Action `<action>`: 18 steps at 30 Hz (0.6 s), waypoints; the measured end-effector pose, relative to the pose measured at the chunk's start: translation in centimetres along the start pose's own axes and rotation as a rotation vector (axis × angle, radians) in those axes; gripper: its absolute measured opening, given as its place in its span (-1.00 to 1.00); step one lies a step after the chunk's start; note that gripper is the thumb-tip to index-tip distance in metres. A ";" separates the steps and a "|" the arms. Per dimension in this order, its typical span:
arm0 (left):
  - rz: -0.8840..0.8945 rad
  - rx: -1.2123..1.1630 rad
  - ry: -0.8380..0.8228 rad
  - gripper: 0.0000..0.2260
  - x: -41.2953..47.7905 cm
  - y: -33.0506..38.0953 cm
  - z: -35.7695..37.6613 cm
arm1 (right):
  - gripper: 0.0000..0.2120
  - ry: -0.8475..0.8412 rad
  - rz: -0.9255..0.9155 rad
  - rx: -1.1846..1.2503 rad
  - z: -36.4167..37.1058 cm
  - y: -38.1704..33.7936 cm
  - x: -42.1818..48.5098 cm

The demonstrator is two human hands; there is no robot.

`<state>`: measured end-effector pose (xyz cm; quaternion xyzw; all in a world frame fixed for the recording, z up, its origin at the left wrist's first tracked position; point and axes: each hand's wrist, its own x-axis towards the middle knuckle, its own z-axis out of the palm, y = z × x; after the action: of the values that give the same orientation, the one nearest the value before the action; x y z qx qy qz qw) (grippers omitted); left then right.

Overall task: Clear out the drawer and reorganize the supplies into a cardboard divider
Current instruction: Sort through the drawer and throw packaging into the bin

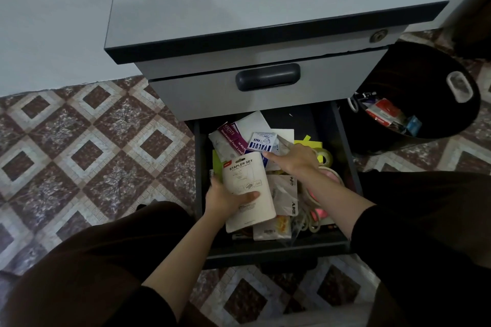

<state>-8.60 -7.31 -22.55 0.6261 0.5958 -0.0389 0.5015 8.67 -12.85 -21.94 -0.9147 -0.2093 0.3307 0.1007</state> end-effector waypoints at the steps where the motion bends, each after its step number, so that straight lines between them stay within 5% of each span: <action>1: 0.004 -0.008 -0.002 -0.10 0.0 0.0 0.0 | -0.44 0.000 0.011 0.008 0.1 -0.1 0.1; 8: -0.006 0.035 -0.071 -0.11 0.6 -0.1 -0.5 | -0.59 -0.083 0.007 0.037 0.1 0.4 1.1; 11: -0.015 0.041 -0.078 -0.10 0.7 -0.2 -0.4 | -0.88 -0.121 0.009 0.091 -0.6 0.9 1.4; 18: -0.047 -0.002 -0.077 -0.17 0.6 -0.2 -0.5 | -0.75 -0.160 -0.017 0.403 -2.7 2.4 0.1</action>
<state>-8.82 -6.62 -22.79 0.6094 0.5907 -0.0740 0.5237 11.23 -15.06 -20.75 -0.8451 -0.1540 0.4366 0.2673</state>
